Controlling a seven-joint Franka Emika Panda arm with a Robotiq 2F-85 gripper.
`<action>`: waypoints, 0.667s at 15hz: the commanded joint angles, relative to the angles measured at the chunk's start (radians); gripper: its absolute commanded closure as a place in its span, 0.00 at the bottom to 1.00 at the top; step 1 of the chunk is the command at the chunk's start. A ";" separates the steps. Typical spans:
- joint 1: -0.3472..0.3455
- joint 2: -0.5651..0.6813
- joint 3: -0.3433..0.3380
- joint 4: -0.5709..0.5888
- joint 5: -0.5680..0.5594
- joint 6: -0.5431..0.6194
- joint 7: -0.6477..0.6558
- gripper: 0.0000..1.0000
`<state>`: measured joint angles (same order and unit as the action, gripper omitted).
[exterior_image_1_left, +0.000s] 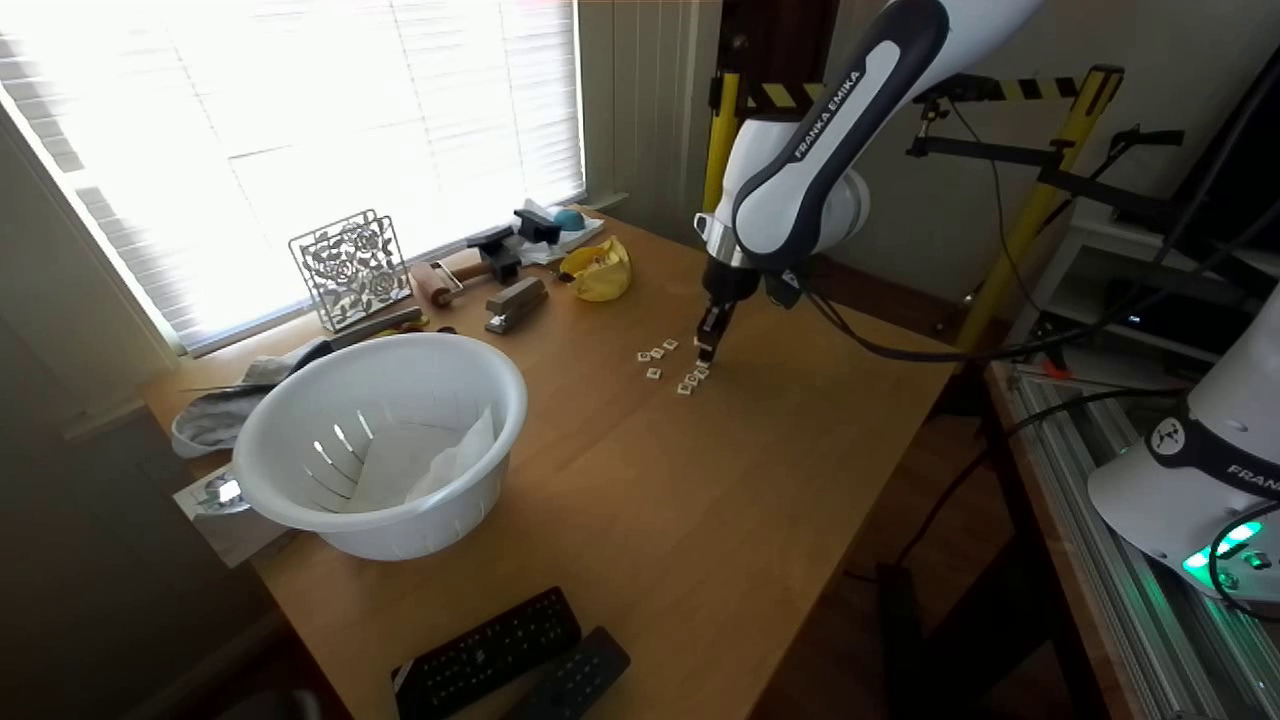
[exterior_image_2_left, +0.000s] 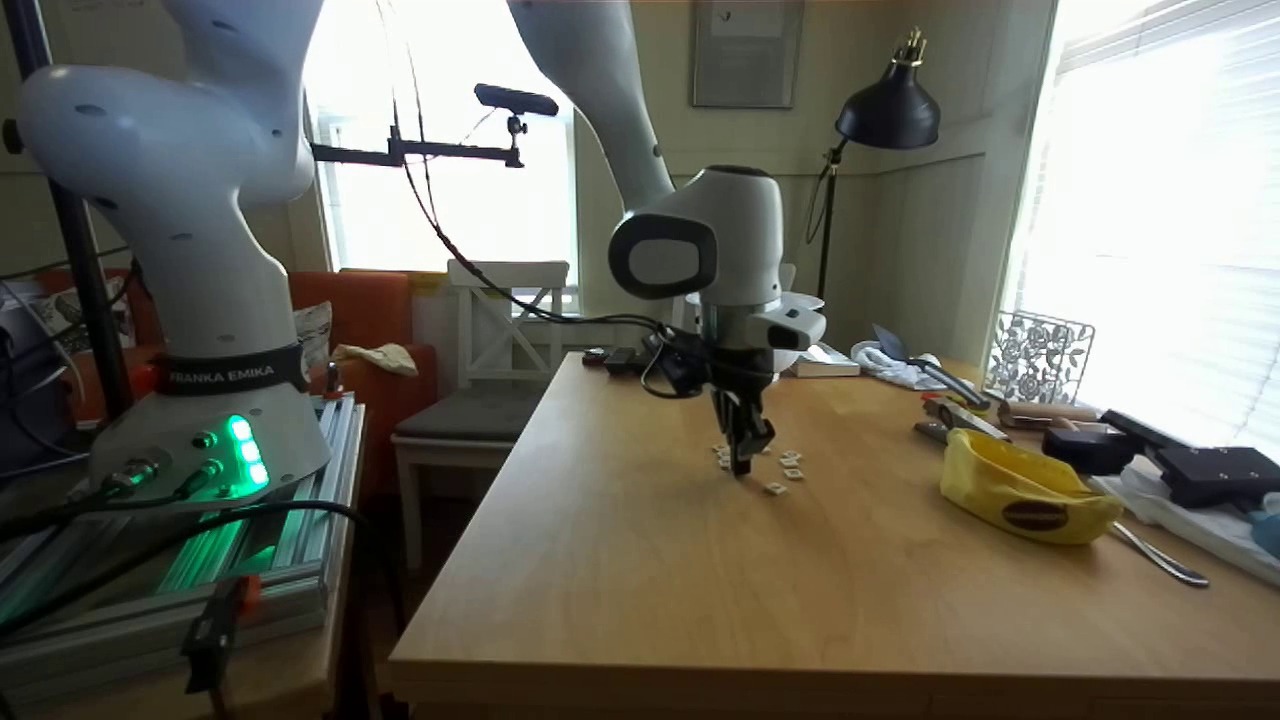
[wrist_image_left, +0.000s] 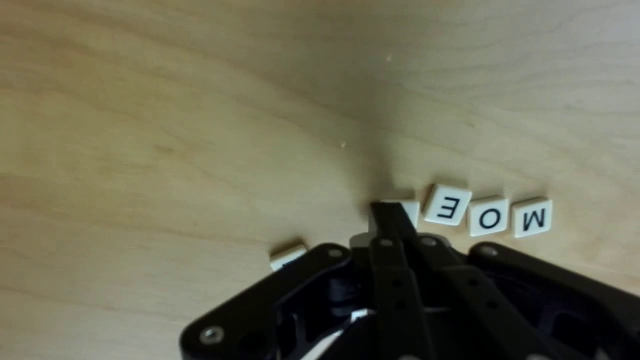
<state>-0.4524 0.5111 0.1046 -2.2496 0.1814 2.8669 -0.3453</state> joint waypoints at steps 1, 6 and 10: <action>-0.005 0.022 -0.003 -0.038 0.005 0.011 -0.017 1.00; -0.008 0.020 0.009 -0.041 0.012 -0.001 -0.021 1.00; -0.007 0.019 0.014 -0.042 0.015 -0.005 -0.020 1.00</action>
<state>-0.4535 0.5007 0.1070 -2.2680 0.1814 2.8657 -0.3453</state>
